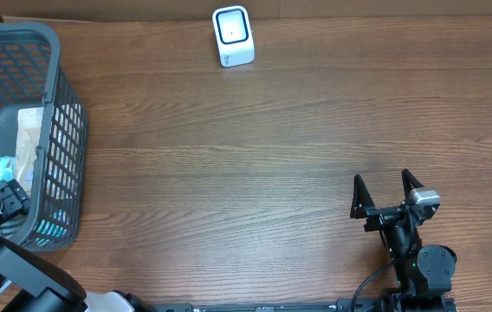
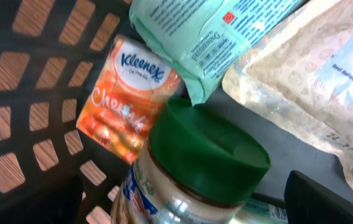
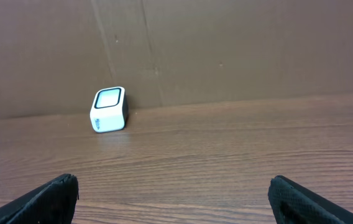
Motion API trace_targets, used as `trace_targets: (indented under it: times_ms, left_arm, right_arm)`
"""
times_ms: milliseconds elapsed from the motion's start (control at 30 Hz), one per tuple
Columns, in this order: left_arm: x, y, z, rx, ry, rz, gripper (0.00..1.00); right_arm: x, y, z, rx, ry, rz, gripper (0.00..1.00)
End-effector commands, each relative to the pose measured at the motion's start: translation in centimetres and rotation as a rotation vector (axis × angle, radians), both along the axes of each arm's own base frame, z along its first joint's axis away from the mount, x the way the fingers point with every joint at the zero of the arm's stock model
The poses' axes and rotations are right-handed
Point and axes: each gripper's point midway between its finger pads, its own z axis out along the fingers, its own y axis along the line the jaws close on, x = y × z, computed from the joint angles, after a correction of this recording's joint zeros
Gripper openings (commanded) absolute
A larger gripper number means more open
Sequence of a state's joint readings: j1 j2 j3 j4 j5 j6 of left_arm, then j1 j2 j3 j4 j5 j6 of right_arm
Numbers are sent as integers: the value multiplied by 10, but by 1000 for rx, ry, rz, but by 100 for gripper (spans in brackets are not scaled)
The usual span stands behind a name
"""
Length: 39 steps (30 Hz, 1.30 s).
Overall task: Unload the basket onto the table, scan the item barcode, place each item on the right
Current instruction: 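Move the left gripper over the basket and lower toward the green-lidded jar, then grasp the green-lidded jar with the left gripper and lift it out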
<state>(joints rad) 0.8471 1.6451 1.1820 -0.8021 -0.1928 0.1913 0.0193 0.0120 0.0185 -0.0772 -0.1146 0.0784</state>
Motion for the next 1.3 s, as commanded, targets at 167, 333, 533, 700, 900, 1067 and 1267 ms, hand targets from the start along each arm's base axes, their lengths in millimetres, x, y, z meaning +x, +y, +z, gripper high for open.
trace_targets:
  times_ms: [167,333,533,700,900,1067,1267]
  left_arm:
    - [13,-6,-26,-93,-15,-116,87]
    - [23,-5,-37,-113,-44,-126,87]
    - [30,-3,-35,-108,-76,-135,62]
    - [31,-3,-30,-111,-73,-135,55]
    - [40,-2,-5,-106,-77,-152,49]
    - [51,-6,19,-107,-74,-180,45]
    - [43,-12,19,-133,-29,-218,63]
  right_arm:
    - [1,-4,-2,-1,-1,-18,100]
    - [1,-4,-2,-1,-1,-18,100]
    - [1,-4,-2,-1,-1,-18,100]
    - [1,-4,-2,-1,-1,-18,100]
    - [1,-4,-2,-1,-1,-18,100]
    - [1,-4,-2,-1,-1,-18,100]
    - [1,-4,-2,-1,-1,-18,100]
